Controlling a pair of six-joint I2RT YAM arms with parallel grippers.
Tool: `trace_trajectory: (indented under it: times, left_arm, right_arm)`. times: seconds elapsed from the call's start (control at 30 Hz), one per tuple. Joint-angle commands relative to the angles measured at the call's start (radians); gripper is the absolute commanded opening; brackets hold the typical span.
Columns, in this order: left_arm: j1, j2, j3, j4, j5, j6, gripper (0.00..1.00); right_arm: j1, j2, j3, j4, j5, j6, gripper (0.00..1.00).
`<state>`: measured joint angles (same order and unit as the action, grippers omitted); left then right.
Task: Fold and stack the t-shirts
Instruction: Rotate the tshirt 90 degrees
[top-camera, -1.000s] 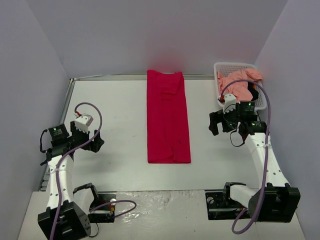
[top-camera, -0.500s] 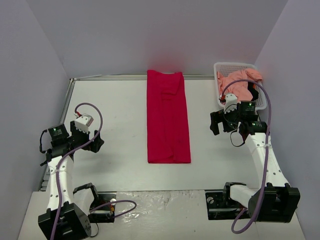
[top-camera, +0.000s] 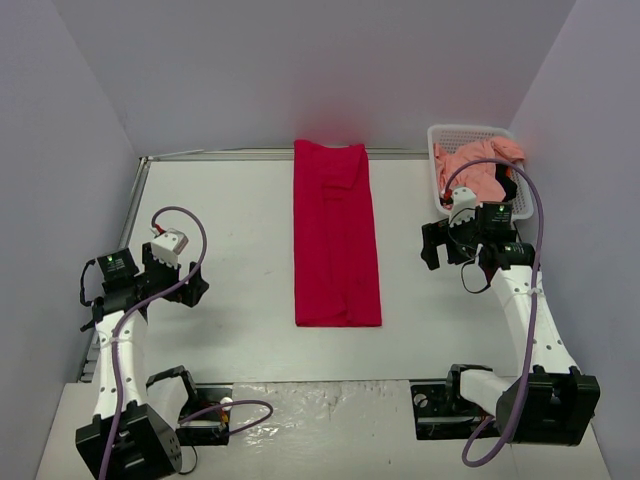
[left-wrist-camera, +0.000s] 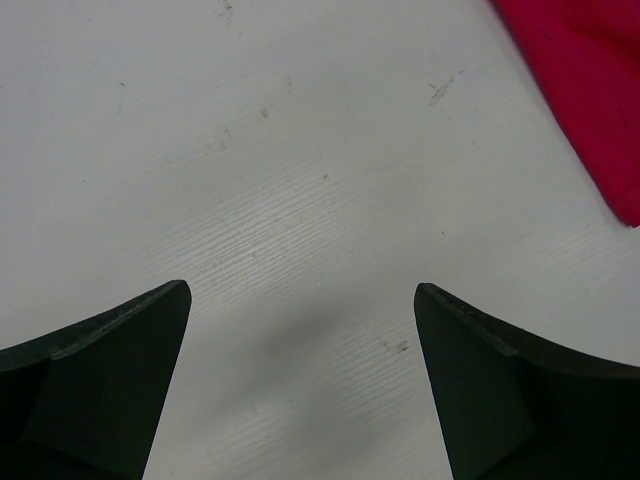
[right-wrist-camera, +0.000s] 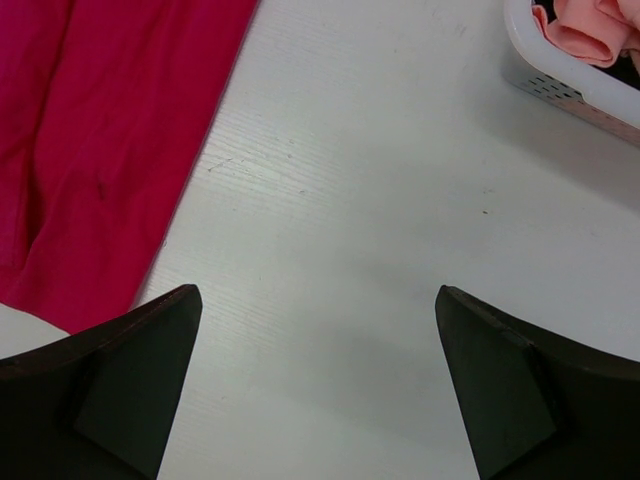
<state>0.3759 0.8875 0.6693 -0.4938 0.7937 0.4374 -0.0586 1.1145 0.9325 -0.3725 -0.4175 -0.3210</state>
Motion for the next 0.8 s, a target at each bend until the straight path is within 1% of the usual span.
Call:
trace_trajectory:
  times: [0.0, 0.37, 0.77]
  left_arm:
    - [0.008, 0.007, 0.044, -0.017, 0.036, 0.021, 0.94]
    - [0.008, 0.034, 0.055, -0.017, 0.036, 0.021, 0.94]
    - [0.008, 0.031, 0.053, -0.019, 0.038, 0.024, 0.94]
  right_arm:
    - [-0.004, 0.007, 0.006, 0.001, 0.008, 0.007, 1.0]
    - [-0.009, 0.019, 0.009, 0.001, 0.013, 0.01, 1.0]
    - [-0.009, 0.042, 0.015, 0.003, 0.02, 0.013, 1.0]
